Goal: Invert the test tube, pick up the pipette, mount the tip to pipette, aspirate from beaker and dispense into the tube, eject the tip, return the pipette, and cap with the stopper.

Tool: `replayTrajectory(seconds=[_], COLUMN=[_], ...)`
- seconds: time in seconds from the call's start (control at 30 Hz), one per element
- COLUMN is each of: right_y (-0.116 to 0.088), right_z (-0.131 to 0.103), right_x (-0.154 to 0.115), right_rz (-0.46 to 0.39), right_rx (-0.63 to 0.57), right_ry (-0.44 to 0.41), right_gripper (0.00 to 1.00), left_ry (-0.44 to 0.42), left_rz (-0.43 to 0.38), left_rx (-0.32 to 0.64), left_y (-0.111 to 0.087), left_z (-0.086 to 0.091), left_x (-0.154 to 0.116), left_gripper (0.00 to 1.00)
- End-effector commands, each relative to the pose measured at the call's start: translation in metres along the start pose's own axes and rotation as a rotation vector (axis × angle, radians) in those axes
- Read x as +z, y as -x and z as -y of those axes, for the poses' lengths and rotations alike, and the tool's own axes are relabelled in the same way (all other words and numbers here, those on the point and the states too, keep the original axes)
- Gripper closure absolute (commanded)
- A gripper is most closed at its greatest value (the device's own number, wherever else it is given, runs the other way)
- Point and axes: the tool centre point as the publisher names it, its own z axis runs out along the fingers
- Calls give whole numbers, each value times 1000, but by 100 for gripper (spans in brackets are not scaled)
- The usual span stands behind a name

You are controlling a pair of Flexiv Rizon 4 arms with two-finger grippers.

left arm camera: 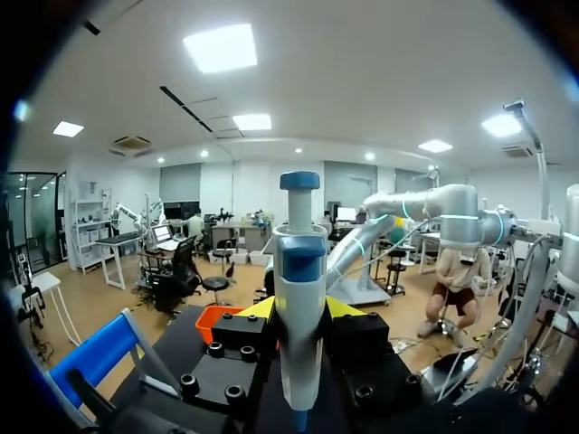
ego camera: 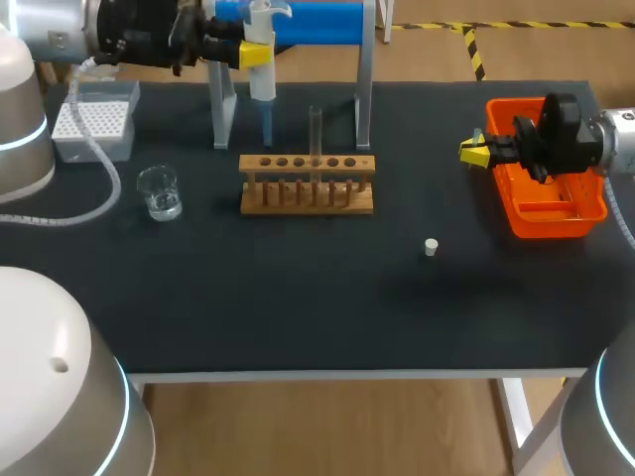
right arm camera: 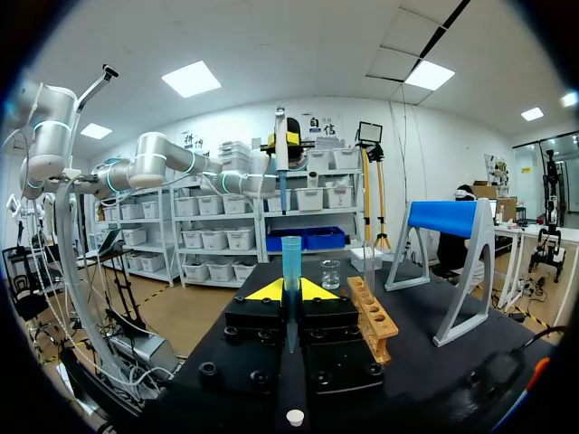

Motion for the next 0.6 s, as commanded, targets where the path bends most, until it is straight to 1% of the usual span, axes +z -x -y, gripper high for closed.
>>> replayTrajectory(seconds=[0.03, 0.23, 0.3, 0.33, 0.4, 0.6], right_y=[0, 0, 0, 0, 0, 0], right_z=[0, 0, 0, 0, 0, 0], right_x=[-1, -1, -1, -1, -1, -1], right_rz=[-1, -1, -1, -1, -1, -1], right_rx=[0, 0, 0, 0, 0, 0], right_ry=[-2, -2, -2, -2, -2, -2], right_gripper=[100, 100, 100, 100, 100, 100], left_ry=[-2, 1, -20, -5, -23, -23], left_rz=[56, 56, 51, 62, 64, 64], left_rx=[1, 2, 7, 0, 2, 2], left_y=[-7, -11, -12, -12, -12, -12], left_z=[3, 5, 5, 5, 5, 5], left_x=[9, 20, 22, 22, 23, 23], left_gripper=[100, 100, 100, 100, 100, 100])
